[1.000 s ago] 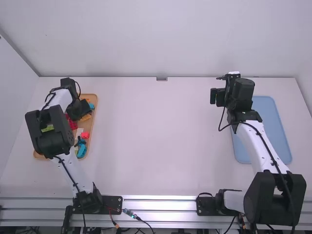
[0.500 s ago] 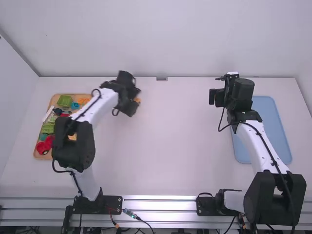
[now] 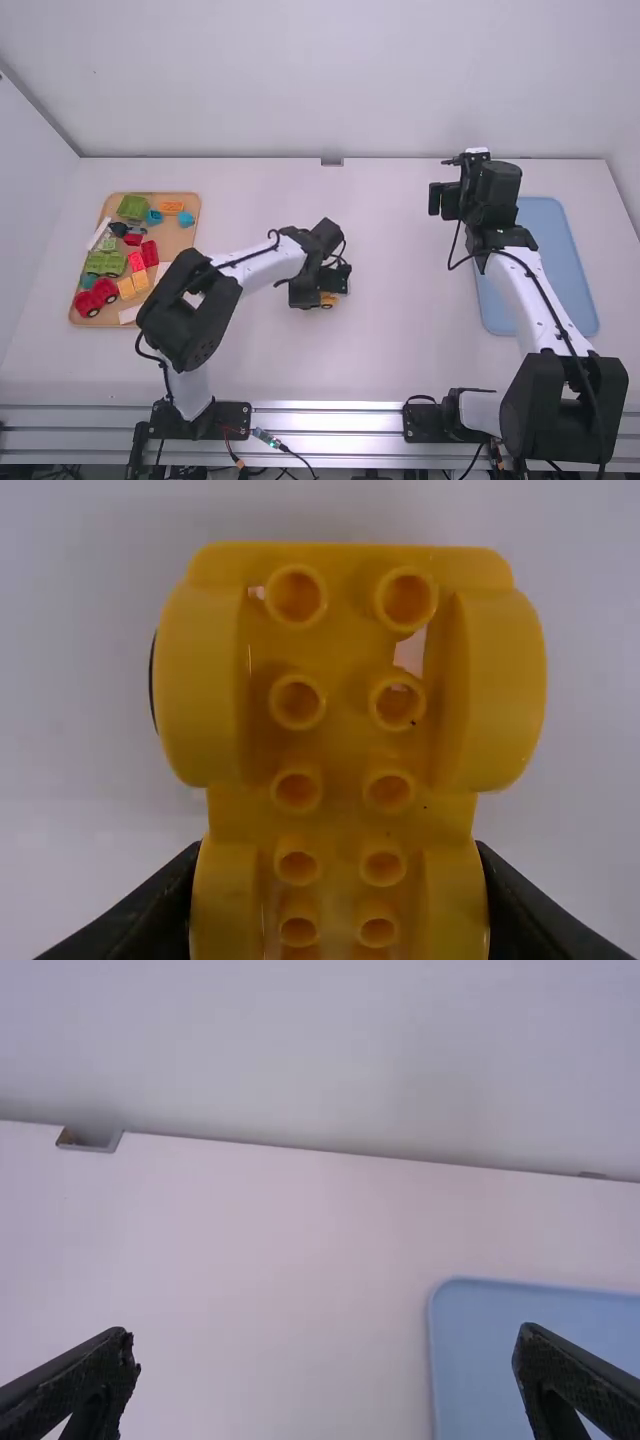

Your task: Assemble lego blocks to make yellow taxi

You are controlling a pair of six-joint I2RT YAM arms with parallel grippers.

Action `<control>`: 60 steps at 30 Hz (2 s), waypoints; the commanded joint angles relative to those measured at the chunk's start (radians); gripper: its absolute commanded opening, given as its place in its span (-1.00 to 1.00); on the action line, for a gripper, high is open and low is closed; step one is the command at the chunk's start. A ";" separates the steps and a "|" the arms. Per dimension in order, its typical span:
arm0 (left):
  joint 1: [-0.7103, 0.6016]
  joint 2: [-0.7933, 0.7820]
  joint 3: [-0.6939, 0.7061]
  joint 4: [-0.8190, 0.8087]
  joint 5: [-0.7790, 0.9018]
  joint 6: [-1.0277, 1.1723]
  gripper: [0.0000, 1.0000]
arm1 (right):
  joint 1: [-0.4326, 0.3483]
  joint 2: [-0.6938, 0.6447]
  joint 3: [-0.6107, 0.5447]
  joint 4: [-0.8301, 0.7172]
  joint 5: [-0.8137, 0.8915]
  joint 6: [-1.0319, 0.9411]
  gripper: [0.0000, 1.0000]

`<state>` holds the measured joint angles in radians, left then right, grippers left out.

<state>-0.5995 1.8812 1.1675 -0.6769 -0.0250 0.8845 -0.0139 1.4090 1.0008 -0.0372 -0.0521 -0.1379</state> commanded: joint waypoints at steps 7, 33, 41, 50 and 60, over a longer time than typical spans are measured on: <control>0.009 -0.008 -0.073 0.051 -0.004 0.043 -0.16 | 0.002 0.003 0.020 0.000 -0.003 -0.001 0.99; 0.326 -0.268 0.232 -0.129 -0.117 -0.309 0.97 | 0.002 0.003 0.020 0.008 -0.004 -0.002 0.99; 0.748 -0.263 0.232 -0.066 -0.118 -0.903 0.98 | 0.002 0.003 0.020 0.007 -0.004 -0.001 0.99; 1.041 -0.241 0.106 -0.031 -0.117 -1.178 0.98 | 0.002 0.003 0.020 0.004 -0.004 0.002 0.99; 1.186 -0.241 -0.085 0.130 -0.118 -1.214 0.98 | 0.002 0.003 0.020 0.004 -0.004 0.002 0.99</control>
<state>0.5732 1.6310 1.1011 -0.5468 -0.1429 -0.3050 -0.0143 1.4090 1.0012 -0.0338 -0.0532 -0.1387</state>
